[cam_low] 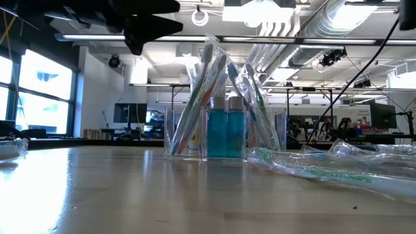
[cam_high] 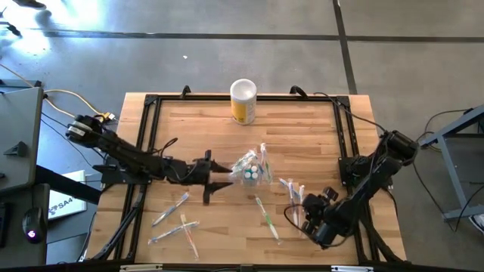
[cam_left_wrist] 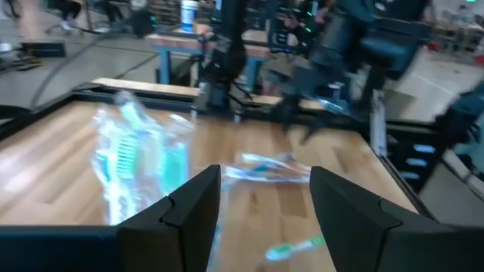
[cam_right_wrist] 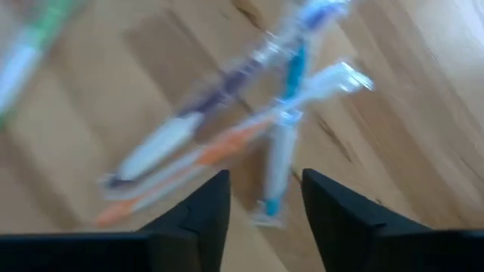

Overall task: Pick & Place toothbrushing station
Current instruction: Put the orange toothbrush into the right part of the transparent organizer

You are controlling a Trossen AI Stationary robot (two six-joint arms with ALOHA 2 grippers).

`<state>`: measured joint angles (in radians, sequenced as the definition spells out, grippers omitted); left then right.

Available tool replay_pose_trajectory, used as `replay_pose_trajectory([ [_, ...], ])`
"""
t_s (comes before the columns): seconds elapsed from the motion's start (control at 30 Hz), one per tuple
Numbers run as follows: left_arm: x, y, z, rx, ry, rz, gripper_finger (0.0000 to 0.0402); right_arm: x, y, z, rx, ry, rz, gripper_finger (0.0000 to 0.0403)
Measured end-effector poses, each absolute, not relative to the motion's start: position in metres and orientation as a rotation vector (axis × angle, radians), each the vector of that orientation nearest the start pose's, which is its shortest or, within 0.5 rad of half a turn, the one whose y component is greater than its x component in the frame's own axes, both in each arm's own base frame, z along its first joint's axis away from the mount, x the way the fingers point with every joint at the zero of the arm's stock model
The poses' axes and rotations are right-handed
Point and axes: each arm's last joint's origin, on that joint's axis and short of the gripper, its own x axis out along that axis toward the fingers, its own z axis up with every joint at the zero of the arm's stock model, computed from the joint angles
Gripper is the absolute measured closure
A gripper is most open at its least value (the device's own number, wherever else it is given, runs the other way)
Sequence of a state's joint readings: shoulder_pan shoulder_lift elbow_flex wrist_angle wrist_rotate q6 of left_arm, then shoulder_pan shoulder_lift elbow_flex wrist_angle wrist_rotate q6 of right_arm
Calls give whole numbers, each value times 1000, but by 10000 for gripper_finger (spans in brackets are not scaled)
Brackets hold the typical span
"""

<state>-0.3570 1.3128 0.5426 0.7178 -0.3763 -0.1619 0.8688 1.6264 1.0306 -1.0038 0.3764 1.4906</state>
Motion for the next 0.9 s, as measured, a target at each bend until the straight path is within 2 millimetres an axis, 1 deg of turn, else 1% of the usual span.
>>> replay_pose_trajectory([
  [0.07,250,-89,225,-139,64,-1,201,184,192,184,338,1227,-618,234],
  [0.13,248,-94,224,-135,76,-18,201,187,188,184,349,1239,-634,230],
  [0.33,244,-102,222,-125,97,-49,201,191,184,184,361,1244,-645,237],
  [0.43,244,-102,220,-119,111,-49,201,191,180,179,368,1248,-662,244],
  [0.53,244,-101,219,-132,126,-46,201,186,176,168,371,1286,-667,249],
  [0.63,244,-101,217,-138,146,-41,201,183,173,159,371,1275,-669,250],
  [0.77,244,-101,217,-153,147,-41,201,183,173,158,393,1270,-689,250],
  [0.9,244,-101,217,-154,145,-40,201,185,171,158,419,1307,-692,253],
])
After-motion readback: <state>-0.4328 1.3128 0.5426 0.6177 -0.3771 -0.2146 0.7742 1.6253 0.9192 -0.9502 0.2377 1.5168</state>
